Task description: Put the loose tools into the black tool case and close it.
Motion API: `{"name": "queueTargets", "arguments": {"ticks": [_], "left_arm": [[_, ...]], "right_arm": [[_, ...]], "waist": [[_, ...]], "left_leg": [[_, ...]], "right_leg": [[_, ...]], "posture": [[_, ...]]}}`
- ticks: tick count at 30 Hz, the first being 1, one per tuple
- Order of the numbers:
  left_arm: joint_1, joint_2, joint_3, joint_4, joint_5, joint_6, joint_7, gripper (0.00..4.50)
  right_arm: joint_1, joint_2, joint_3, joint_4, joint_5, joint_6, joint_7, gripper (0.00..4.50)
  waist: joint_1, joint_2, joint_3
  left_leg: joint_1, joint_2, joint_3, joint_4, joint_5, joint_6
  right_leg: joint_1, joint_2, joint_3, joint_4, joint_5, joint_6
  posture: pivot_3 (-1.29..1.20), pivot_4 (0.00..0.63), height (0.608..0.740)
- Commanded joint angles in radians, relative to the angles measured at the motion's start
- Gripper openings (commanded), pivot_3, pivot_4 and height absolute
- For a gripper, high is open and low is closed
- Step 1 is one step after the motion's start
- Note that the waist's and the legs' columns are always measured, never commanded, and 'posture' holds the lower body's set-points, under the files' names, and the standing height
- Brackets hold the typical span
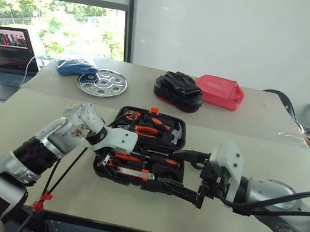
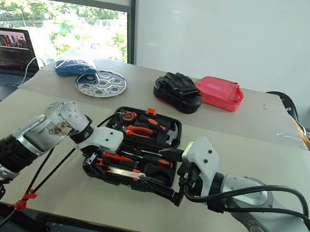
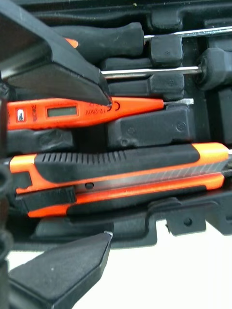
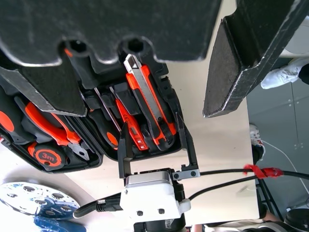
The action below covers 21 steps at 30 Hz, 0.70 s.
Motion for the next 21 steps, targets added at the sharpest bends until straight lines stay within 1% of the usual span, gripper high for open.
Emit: {"name": "queueTargets", "arguments": {"ticks": [1,2,4,5,7,8,9,10,11,12,13,21], "left_arm": [[-0.055,0.011,0.055,0.041,-0.033,-0.020,-0.010,3.74],[-0.059,0.010,0.056,0.050,-0.034,-0.026,-0.010,3.33],[-0.059,0.004,0.056,0.061,-0.034,-0.045,-0.002,2.72],[-0.058,-0.002,0.056,0.069,-0.032,-0.061,0.006,2.26],[-0.049,-0.009,0.055,0.075,-0.035,-0.079,0.012,1.58],[-0.041,-0.015,0.055,0.072,-0.038,-0.087,0.017,1.40],[-0.035,-0.020,0.052,0.069,-0.037,-0.085,0.023,0.84],[-0.031,-0.023,0.049,0.066,-0.037,-0.085,0.025,0.69],[-0.026,-0.025,0.046,0.063,-0.039,-0.083,0.023,0.25],[-0.021,-0.025,0.043,0.060,-0.038,-0.084,0.022,0.08],[-0.017,-0.028,0.039,0.061,-0.031,-0.086,0.028,0.03],[0.008,-0.032,0.010,0.053,-0.004,-0.077,0.038,0.03]], "right_arm": [[-0.014,0.005,-0.014,-0.015,-0.001,-0.019,0.000,4.50],[-0.014,0.006,-0.014,-0.014,-0.002,-0.019,0.001,4.50],[-0.014,0.006,-0.012,-0.014,-0.005,-0.020,0.001,4.50],[-0.015,0.007,-0.010,-0.013,-0.006,-0.021,0.002,4.50],[-0.019,0.007,-0.007,-0.011,-0.010,-0.021,0.003,4.50],[-0.020,0.007,-0.007,-0.010,-0.011,-0.021,0.003,4.50],[-0.020,0.006,-0.008,-0.010,-0.011,-0.020,0.003,4.50],[-0.020,0.006,-0.008,-0.009,-0.011,-0.020,0.004,4.50],[-0.020,0.006,-0.008,-0.009,-0.012,-0.019,0.004,4.50],[-0.020,0.005,-0.009,-0.009,-0.012,-0.018,0.004,4.50],[-0.020,0.005,-0.010,-0.010,-0.011,-0.017,0.004,4.50],[-0.014,0.003,-0.016,-0.017,-0.006,-0.013,0.000,4.50]], "waist": [[0.004,0.000,0.000],[0.005,0.000,0.000],[0.006,0.000,0.000],[0.006,0.000,0.000],[0.007,0.000,0.000],[0.008,0.000,0.000],[0.008,0.000,0.000],[0.008,0.000,0.000],[0.007,0.000,0.000],[0.007,0.000,0.000],[0.006,0.000,0.000],[0.008,0.000,0.000]], "left_leg": [[0.000,0.000,0.000,0.000,0.000,0.000],[0.000,0.000,0.000,0.000,0.000,0.000],[0.000,0.000,0.000,0.000,0.000,0.000],[0.000,0.000,0.000,0.000,0.000,0.000],[0.000,0.000,0.000,0.000,0.000,0.000],[0.000,0.000,0.000,0.000,0.000,0.000],[0.000,0.000,0.000,0.000,0.000,0.000],[0.000,0.000,0.000,0.000,0.000,0.000],[0.000,0.000,0.000,0.000,0.000,0.000],[0.000,0.000,0.000,0.000,0.000,0.000],[0.000,0.000,0.000,0.000,0.000,0.000],[0.000,0.000,0.000,0.000,0.000,0.000]], "right_leg": [[0.000,0.000,0.000,0.000,0.000,0.000],[0.000,0.000,0.000,0.000,0.000,0.000],[0.000,0.000,0.000,0.000,0.000,0.000],[0.000,0.000,0.000,0.000,0.000,0.000],[0.000,0.000,0.000,0.000,0.000,0.000],[0.000,0.000,0.000,0.000,0.000,0.000],[0.000,0.000,0.000,0.000,0.000,0.000],[0.000,0.000,0.000,0.000,0.000,0.000],[0.000,0.000,0.000,0.000,0.000,0.000],[0.000,0.000,0.000,0.000,0.000,0.000],[0.000,0.000,0.000,0.000,0.000,0.000],[0.000,0.000,0.000,0.000,0.000,0.000]], "posture": [[0.00,0.150,0.740],[0.00,0.150,0.740],[0.00,0.150,0.740],[0.00,0.150,0.740],[0.00,0.150,0.740],[0.00,0.150,0.740],[0.00,0.150,0.740],[0.00,0.150,0.740],[0.00,0.150,0.740],[0.00,0.150,0.740],[0.00,0.150,0.740],[0.00,0.150,0.740]]}}
